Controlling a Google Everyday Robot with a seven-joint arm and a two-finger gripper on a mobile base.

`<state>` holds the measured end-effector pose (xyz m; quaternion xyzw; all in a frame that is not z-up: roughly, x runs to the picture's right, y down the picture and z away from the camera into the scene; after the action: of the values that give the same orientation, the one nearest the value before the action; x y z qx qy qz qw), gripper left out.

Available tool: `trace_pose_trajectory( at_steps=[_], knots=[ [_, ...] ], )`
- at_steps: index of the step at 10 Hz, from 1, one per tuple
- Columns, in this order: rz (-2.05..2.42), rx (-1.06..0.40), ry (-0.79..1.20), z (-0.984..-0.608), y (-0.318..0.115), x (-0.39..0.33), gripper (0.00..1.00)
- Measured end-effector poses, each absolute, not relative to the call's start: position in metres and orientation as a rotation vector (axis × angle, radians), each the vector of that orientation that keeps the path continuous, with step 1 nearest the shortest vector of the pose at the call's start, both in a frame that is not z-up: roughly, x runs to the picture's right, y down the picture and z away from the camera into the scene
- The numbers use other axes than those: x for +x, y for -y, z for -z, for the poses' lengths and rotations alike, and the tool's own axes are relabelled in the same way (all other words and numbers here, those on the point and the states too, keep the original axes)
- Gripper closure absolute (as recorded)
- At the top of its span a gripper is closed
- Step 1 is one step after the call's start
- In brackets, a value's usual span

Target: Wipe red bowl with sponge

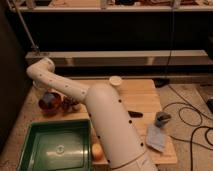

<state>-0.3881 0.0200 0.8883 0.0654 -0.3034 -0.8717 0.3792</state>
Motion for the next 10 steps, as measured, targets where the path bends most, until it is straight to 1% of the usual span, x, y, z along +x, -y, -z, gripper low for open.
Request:
trace_pose_trajectory(
  at_steps=[3, 6, 10],
  knots=[
    [2.258, 0.185, 0.818, -0.874, -0.039, -0.397, 1.0],
    [2.27, 0.173, 0.843, -0.866, -0.054, -0.38, 1.0],
    [2.259, 0.126, 0.808, -0.874, -0.049, -0.348, 1.0]
  ],
)
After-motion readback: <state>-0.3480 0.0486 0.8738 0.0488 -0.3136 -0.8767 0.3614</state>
